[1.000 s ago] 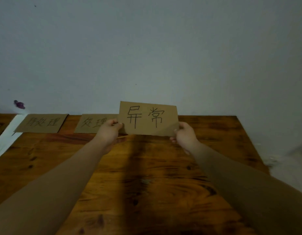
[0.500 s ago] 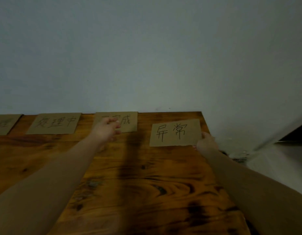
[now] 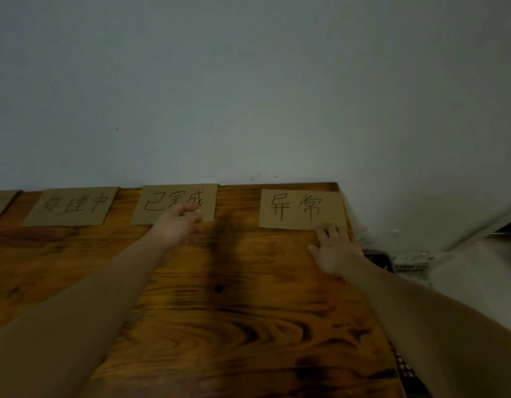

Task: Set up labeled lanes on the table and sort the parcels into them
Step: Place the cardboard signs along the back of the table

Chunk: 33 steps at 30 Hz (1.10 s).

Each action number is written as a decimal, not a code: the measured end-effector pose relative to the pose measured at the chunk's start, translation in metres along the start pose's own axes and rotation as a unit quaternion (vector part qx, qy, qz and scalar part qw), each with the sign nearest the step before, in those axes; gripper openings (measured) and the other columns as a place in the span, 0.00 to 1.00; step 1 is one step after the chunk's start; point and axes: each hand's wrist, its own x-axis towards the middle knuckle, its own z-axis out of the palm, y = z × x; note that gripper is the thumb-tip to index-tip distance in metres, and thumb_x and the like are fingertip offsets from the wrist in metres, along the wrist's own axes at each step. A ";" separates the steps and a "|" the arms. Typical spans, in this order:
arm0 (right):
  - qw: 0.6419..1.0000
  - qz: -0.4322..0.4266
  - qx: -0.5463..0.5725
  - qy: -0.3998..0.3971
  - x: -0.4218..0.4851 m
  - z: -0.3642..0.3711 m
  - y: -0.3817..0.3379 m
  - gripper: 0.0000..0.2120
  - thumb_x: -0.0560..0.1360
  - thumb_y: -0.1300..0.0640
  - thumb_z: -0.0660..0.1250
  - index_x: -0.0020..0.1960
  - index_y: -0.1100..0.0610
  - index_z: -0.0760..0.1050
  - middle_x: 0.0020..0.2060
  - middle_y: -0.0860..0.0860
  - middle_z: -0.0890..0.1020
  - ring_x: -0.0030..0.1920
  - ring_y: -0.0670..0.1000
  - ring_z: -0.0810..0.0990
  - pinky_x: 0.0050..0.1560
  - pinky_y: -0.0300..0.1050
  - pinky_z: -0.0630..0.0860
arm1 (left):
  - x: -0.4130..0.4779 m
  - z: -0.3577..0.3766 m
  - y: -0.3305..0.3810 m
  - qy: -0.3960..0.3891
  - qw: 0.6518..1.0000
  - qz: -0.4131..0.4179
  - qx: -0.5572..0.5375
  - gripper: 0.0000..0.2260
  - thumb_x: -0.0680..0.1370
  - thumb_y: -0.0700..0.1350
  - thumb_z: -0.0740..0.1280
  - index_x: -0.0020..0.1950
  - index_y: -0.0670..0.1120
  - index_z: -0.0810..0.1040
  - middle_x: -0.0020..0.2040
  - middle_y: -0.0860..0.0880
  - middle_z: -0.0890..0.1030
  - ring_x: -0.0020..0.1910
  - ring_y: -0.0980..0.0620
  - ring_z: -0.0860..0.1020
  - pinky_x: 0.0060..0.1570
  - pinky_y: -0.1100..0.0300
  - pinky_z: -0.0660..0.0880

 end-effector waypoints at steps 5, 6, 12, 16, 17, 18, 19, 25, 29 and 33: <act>0.999 0.033 0.010 -0.013 0.027 -0.013 0.007 0.32 0.80 0.38 0.44 0.78 0.51 0.41 0.78 0.55 0.42 0.76 0.59 0.41 0.74 0.61 0.47 | 0.005 -0.014 -0.007 0.034 0.999 -0.020 -0.018 0.15 0.80 0.44 0.61 0.67 0.48 0.69 0.57 0.47 0.76 0.52 0.49 0.77 0.49 0.52 0.75; 0.999 0.034 0.009 -0.010 0.027 -0.016 0.006 0.33 0.80 0.37 0.44 0.78 0.51 0.42 0.77 0.56 0.41 0.76 0.59 0.40 0.74 0.61 0.46 | 0.004 -0.017 -0.007 0.040 0.999 -0.020 -0.015 0.15 0.80 0.44 0.61 0.67 0.48 0.69 0.59 0.47 0.75 0.52 0.50 0.77 0.52 0.52 0.75; 0.997 -0.050 0.035 0.040 0.004 -0.051 -0.053 0.35 0.79 0.35 0.46 0.78 0.55 0.46 0.78 0.57 0.46 0.77 0.59 0.44 0.74 0.60 0.46 | -0.025 -0.054 -0.001 0.047 0.996 -0.003 0.071 0.18 0.79 0.49 0.62 0.69 0.52 0.69 0.66 0.46 0.71 0.55 0.48 0.73 0.50 0.52 0.75; 0.989 -0.124 0.080 0.032 -0.032 -0.086 -0.124 0.35 0.79 0.36 0.48 0.78 0.54 0.46 0.78 0.56 0.49 0.76 0.59 0.48 0.75 0.57 0.50 | -0.057 -0.101 -0.003 0.051 0.986 0.038 0.152 0.21 0.79 0.52 0.63 0.71 0.53 0.66 0.70 0.46 0.68 0.55 0.52 0.72 0.47 0.60 0.69; 0.985 -0.143 0.089 0.029 -0.043 -0.093 -0.144 0.35 0.79 0.36 0.48 0.78 0.53 0.46 0.78 0.56 0.49 0.76 0.59 0.48 0.75 0.57 0.50 | -0.067 -0.116 -0.005 0.054 0.982 0.044 0.173 0.22 0.78 0.52 0.63 0.72 0.53 0.65 0.71 0.46 0.67 0.57 0.51 0.73 0.49 0.59 0.69; 0.982 -0.161 0.094 0.029 -0.055 -0.099 -0.165 0.35 0.79 0.36 0.49 0.78 0.54 0.46 0.78 0.56 0.49 0.76 0.58 0.49 0.75 0.56 0.51 | -0.077 -0.133 -0.008 0.061 0.978 0.046 0.194 0.24 0.78 0.53 0.64 0.73 0.53 0.64 0.72 0.45 0.66 0.62 0.48 0.71 0.52 0.57 0.68; 0.979 -0.178 0.094 0.033 -0.067 -0.105 -0.186 0.35 0.79 0.36 0.49 0.78 0.54 0.47 0.78 0.56 0.50 0.76 0.59 0.50 0.74 0.55 0.52 | -0.087 -0.151 -0.011 0.070 0.974 0.049 0.209 0.25 0.78 0.54 0.64 0.73 0.54 0.63 0.73 0.45 0.64 0.67 0.45 0.68 0.57 0.55 0.67; 0.967 -0.238 0.067 0.055 -0.152 -0.109 -0.323 0.35 0.79 0.37 0.50 0.78 0.55 0.48 0.77 0.56 0.53 0.76 0.59 0.52 0.74 0.55 0.52 | -0.165 -0.273 -0.057 0.123 0.962 0.083 0.229 0.28 0.76 0.52 0.67 0.74 0.54 0.61 0.74 0.47 0.61 0.70 0.46 0.64 0.55 0.60 0.70; 0.957 -0.276 0.076 0.055 -0.208 -0.096 -0.418 0.34 0.79 0.37 0.53 0.78 0.54 0.51 0.77 0.56 0.55 0.75 0.59 0.55 0.73 0.54 0.56 | -0.223 -0.365 -0.104 0.157 0.949 0.080 0.261 0.29 0.75 0.54 0.67 0.74 0.53 0.61 0.75 0.47 0.60 0.71 0.46 0.63 0.67 0.52 0.64; 0.945 -0.322 0.058 0.025 -0.256 -0.080 -0.507 0.34 0.79 0.37 0.53 0.78 0.52 0.49 0.77 0.54 0.54 0.76 0.57 0.54 0.74 0.55 0.55 | -0.274 -0.447 -0.149 0.193 0.950 0.050 0.240 0.29 0.76 0.53 0.67 0.74 0.53 0.60 0.75 0.48 0.61 0.72 0.46 0.61 0.65 0.54 0.63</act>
